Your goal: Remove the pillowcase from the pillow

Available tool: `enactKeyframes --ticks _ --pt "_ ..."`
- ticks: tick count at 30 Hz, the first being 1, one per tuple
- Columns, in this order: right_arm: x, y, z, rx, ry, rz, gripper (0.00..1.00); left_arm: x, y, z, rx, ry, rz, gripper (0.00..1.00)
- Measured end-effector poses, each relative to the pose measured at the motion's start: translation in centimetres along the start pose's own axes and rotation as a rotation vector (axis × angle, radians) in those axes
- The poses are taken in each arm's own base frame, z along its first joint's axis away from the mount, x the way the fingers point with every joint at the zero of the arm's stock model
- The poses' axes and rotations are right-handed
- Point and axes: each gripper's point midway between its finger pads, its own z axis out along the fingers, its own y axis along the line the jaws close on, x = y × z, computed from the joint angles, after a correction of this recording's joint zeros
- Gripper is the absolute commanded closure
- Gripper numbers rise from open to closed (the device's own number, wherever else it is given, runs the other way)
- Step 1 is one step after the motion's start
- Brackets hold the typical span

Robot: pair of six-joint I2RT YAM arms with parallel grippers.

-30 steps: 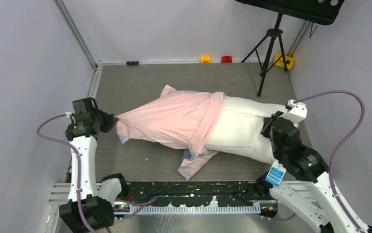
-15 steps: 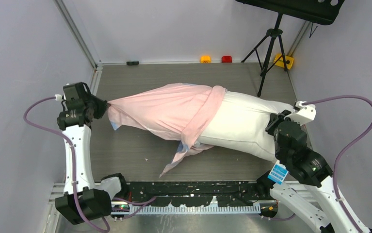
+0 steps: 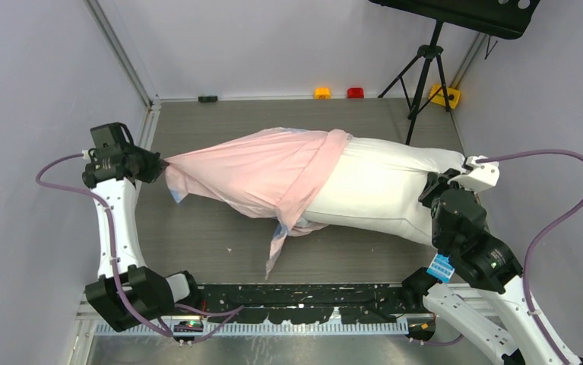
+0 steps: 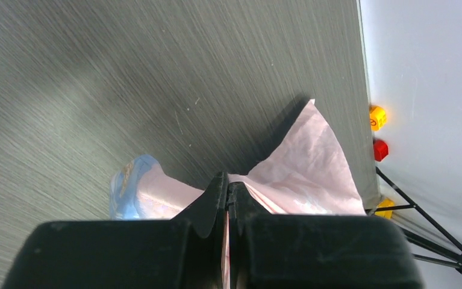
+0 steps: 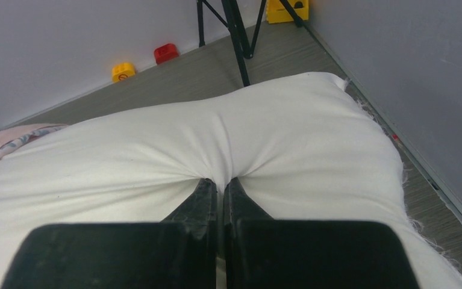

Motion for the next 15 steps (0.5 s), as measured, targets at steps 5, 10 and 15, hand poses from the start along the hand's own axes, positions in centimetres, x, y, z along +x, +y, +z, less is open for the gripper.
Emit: enactKeyframes --ticks 5,10,15 --pt "0.8 1.5 -0.4 -0.099 0.043 -0.008 0.79 -0.4 -0.8 0.9 0.041 0.022 -0.006 1.0" --pt "2.8 4.9 -0.8 -0.275 0.16 -0.045 0.16 -0.5 -3.0 4.4 0.151 0.112 0.061 0.38" --pt "4.4 9.6 -0.8 -0.455 0.303 -0.142 0.14 1.4 -4.0 5.8 0.198 0.232 0.154 0.01"
